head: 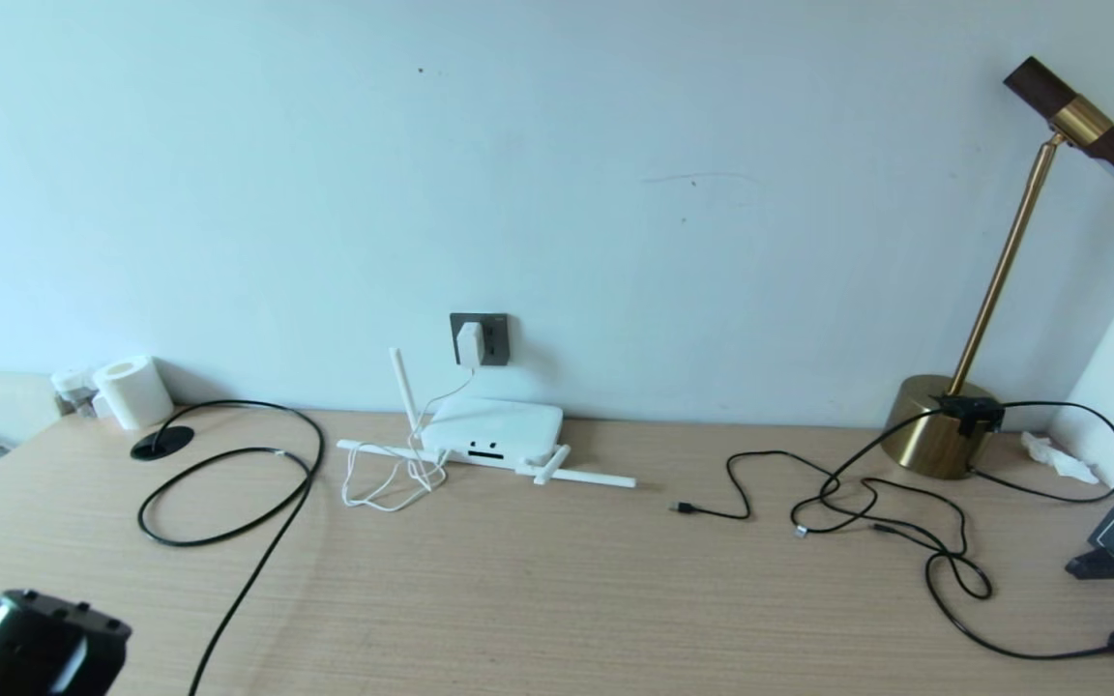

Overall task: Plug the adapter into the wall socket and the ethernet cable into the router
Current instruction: Pick up cable

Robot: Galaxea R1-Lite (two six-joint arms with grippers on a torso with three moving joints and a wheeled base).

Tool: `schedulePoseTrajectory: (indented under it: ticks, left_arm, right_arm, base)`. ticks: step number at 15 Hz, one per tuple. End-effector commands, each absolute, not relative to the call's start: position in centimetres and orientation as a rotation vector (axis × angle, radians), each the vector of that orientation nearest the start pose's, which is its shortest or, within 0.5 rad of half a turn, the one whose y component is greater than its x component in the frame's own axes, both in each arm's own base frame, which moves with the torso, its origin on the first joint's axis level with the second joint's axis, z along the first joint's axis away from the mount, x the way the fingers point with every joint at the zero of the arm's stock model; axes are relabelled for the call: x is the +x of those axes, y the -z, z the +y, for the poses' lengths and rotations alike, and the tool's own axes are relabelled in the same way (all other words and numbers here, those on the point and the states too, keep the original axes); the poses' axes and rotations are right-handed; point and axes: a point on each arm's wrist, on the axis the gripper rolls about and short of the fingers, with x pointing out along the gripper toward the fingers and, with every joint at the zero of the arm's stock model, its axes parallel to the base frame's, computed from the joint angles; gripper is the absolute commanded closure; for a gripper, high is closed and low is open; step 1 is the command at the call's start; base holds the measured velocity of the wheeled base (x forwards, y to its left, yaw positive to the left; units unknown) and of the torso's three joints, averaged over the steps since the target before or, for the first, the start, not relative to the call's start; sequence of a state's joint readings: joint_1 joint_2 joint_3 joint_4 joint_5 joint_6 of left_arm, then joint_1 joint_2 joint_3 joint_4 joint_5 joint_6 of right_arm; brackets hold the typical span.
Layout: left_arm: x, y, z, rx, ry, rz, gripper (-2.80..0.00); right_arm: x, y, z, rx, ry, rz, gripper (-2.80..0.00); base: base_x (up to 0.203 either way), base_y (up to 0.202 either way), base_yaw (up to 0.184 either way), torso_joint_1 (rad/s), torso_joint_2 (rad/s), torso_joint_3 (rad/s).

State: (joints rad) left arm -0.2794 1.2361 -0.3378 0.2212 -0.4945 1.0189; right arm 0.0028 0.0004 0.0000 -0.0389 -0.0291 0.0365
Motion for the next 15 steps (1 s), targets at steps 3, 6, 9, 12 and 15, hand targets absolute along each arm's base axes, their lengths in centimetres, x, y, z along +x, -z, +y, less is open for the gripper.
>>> schedulePoseTrajectory:
  ticks: [3, 6, 9, 12, 15]
  left_arm:
    - [10.0, -10.3, -4.2, 0.747, 1.214, 0.669, 0.00]
    - [9.8, -10.2, -4.9, 0.771, 1.282, 0.676, 0.00]
    - [9.9, -10.1, -5.0, 0.771, 1.290, 0.676, 0.00]
    - [10.1, -10.2, -5.1, 0.776, 1.285, 0.671, 0.00]
    - [10.8, -10.9, -5.5, 0.834, 1.246, 0.657, 0.00]
  right_arm:
    - [-2.2, -7.7, -0.1, 0.037, 0.026, -0.029, 0.00]
    - [-2.2, -7.7, -0.1, 0.035, 0.026, -0.030, 0.00]
    - [-2.2, -7.6, -0.1, -0.001, 0.020, -0.028, 0.00]
    - [-2.2, -7.6, -0.1, 0.040, 0.027, -0.027, 0.00]
    - [-2.2, -7.6, -0.1, 0.011, 0.020, -0.026, 0.00]
  base:
    - [0.000, 0.000, 0.000, 0.000, 0.00, 0.000]
    - [0.000, 0.000, 0.000, 0.000, 0.00, 0.000]
    - [0.000, 0.000, 0.000, 0.000, 0.00, 0.000]
    - [0.000, 0.000, 0.000, 0.000, 0.00, 0.000]
    - [0.000, 0.000, 0.000, 0.000, 0.00, 0.000]
